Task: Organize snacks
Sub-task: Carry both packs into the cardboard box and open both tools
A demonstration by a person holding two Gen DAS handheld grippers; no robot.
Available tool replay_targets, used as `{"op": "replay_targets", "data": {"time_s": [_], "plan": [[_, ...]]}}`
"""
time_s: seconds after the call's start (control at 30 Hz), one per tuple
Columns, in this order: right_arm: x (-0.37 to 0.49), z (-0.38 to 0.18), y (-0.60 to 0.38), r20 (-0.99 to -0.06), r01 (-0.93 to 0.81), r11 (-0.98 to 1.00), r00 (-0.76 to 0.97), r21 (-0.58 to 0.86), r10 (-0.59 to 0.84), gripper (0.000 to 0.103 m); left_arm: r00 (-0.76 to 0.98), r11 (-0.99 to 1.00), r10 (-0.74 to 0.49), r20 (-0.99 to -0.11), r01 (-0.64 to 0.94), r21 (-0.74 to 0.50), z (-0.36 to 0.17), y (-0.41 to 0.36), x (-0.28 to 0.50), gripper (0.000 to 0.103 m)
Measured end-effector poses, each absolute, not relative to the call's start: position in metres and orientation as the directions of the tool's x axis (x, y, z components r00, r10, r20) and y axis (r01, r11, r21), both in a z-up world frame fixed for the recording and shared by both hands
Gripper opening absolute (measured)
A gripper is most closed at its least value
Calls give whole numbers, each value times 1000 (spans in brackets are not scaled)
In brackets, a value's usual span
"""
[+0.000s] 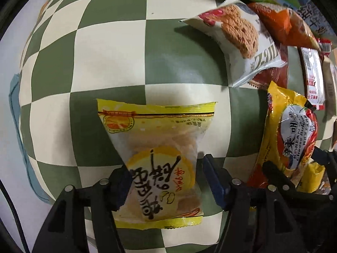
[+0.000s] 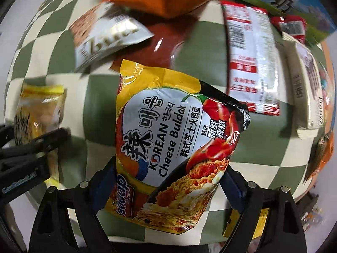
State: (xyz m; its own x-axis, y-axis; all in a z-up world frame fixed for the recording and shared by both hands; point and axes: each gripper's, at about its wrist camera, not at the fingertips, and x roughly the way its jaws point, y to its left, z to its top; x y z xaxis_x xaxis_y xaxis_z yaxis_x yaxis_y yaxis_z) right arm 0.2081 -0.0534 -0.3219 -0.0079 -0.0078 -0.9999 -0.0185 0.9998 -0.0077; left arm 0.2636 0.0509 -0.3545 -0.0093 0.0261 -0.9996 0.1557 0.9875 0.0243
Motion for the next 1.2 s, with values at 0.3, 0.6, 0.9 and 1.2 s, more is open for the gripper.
{"op": "replay_targets", "data": {"time_s": [0.3, 0.6, 0.9, 1.2], "plan": [[213, -347, -118, -991, 199, 974, -46, 113, 124, 90, 36, 988, 47, -998, 148, 52, -359, 17, 259, 40], [193, -342, -129, -996, 135, 987, 33, 90, 86, 89, 65, 992, -5, -998, 123, 3, -352, -11, 233, 35], [194, -277, -175, -974, 65, 979, 130, 196, 186, 88, 161, 990, -123, -979, 92, -109, -306, -79, 212, 35], [223, -176, -281, -923, 14, 958, 271, 288, 274, 88, 327, 970, -233, -916, 141, -197, -200, -149, 278, 35]]}}
